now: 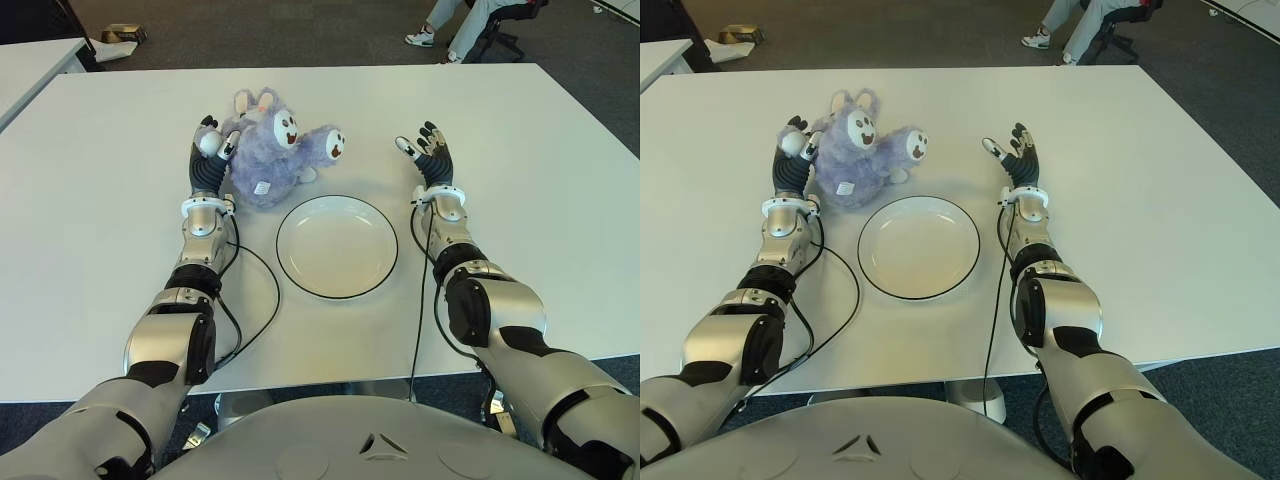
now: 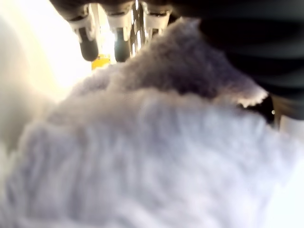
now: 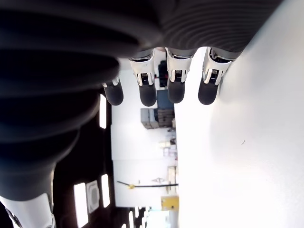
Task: Put the doll into the plate.
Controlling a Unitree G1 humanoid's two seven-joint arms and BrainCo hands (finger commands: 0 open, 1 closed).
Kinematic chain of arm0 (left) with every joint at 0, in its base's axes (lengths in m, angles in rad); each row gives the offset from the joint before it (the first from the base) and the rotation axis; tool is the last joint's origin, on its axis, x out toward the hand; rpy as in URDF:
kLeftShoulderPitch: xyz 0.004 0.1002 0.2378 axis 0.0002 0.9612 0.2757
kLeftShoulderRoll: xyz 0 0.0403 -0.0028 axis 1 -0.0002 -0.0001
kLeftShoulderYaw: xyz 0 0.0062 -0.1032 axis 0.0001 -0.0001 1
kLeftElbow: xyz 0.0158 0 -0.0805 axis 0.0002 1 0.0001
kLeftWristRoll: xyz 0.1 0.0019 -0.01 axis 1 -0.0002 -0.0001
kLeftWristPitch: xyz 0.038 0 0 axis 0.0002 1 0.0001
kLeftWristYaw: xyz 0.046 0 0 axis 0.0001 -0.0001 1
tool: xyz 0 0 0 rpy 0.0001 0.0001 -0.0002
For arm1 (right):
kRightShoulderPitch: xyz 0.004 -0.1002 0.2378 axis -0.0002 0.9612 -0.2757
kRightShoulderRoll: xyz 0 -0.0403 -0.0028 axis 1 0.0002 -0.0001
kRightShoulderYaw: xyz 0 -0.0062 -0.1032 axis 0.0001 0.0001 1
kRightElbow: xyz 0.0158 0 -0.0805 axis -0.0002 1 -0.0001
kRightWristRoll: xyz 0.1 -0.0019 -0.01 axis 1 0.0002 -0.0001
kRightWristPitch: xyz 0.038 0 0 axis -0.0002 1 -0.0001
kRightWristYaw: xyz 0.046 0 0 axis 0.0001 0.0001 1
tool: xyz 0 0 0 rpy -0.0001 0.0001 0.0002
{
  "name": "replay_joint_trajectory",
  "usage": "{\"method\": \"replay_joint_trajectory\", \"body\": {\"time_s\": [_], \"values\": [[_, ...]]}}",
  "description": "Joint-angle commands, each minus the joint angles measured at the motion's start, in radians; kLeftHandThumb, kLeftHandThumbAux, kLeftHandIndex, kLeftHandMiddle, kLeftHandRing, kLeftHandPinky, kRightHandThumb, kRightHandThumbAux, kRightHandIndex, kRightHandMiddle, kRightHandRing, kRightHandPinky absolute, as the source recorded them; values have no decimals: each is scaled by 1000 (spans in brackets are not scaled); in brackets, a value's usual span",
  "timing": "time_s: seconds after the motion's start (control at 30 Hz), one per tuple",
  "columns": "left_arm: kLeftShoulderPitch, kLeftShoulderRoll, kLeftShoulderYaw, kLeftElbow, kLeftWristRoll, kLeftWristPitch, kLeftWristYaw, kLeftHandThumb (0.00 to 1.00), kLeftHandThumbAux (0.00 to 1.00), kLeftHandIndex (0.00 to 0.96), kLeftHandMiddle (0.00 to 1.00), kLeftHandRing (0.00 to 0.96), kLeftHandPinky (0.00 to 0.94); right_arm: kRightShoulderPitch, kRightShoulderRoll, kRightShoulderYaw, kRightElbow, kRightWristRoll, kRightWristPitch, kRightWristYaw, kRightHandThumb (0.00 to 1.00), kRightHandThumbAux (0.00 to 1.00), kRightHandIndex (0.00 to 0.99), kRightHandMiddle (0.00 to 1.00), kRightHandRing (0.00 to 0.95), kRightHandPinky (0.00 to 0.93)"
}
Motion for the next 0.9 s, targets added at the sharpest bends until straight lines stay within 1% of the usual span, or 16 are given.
{"method": "replay_joint_trajectory", "body": {"time_s": [0.03,0.17,0.3,0.9], "values": [[99,-16,-10,71,16,1,-11,0,484,0,94,96,92,78,25,4,54,-3,61,-5,57,689,8,29,20,9],[97,-15,-10,75,17,1,-10,0,485,0,100,101,94,78,25,5,54,-3,62,-7,58,686,8,28,19,10],[97,-16,-11,75,19,0,-8,0,479,0,96,94,66,78,24,5,54,-3,62,-8,58,684,10,29,19,9],[95,-17,-11,82,19,2,-7,0,484,0,87,92,86,79,19,6,55,-3,62,-5,64,665,9,28,18,12]]}}
